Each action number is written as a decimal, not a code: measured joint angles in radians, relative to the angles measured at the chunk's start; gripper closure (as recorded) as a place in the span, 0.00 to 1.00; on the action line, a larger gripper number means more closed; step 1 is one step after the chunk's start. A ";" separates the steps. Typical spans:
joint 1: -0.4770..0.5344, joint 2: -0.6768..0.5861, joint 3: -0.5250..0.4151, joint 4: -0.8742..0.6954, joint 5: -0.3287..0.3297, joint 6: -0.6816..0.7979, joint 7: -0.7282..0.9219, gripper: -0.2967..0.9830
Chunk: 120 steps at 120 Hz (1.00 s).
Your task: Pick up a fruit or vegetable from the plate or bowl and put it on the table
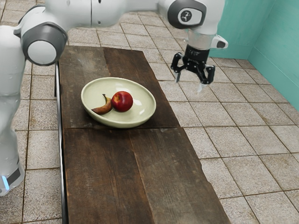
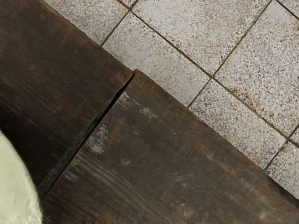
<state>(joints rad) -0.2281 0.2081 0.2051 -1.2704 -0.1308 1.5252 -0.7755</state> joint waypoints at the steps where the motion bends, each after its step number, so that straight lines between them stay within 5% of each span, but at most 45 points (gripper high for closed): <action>1: 0.000 -0.001 0.000 0.001 -0.001 -0.001 -0.024 0.23; 20: 0.006 -0.008 0.003 0.007 0.009 -0.010 -0.350 0.23; 41: 0.124 -0.021 0.003 0.020 0.014 -0.015 -0.382 0.23; 81: 0.109 -0.051 0.001 -0.008 0.021 -0.023 0.259 0.23; 100: 0.050 -0.401 0.064 -0.658 0.027 0.218 0.540 0.23; 120: 0.052 -0.457 0.198 -0.792 0.032 0.407 0.799 0.23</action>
<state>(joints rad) -0.1760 -0.2489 0.4026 -2.0626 -0.0987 1.9319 0.0239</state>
